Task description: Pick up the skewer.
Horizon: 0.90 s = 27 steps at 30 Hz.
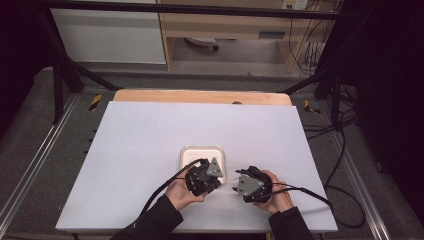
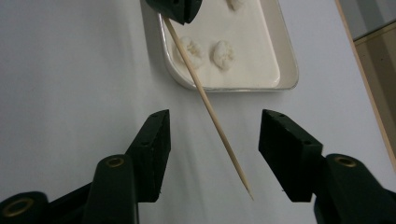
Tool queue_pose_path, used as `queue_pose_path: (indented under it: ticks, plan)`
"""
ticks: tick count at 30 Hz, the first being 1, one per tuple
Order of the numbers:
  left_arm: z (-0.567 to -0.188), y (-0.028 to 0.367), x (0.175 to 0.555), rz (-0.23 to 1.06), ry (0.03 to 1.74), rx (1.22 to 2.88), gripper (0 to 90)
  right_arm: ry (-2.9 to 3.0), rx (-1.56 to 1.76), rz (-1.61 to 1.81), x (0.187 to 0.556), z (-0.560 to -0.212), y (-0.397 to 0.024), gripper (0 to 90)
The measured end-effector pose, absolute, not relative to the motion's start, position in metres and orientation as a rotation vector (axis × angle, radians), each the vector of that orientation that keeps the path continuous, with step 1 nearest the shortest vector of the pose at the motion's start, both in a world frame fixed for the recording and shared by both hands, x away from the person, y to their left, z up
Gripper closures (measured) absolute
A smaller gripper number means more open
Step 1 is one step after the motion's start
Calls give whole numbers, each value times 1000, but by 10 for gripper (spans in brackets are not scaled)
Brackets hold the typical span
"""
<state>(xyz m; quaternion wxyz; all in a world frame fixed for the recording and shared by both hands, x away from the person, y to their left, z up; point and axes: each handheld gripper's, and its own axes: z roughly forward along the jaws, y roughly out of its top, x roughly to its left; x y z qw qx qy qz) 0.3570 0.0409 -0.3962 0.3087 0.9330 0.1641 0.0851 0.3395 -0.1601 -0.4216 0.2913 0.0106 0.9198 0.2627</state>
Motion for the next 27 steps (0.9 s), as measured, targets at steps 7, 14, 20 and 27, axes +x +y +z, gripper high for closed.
queue_pose_path:
  ticks: [7,14,20,27]
  plan:
    - [-397,37,355,212,407,2481,887,2444,-87,623,341,-426,-160,594]
    - [-397,37,354,205,394,2493,887,2458,-190,576,341,-429,-158,722]
    - [-398,36,353,199,384,2494,887,2450,-254,544,340,-429,-158,810]
    - [-399,36,353,193,379,2500,887,2439,-327,511,339,-428,-157,860]
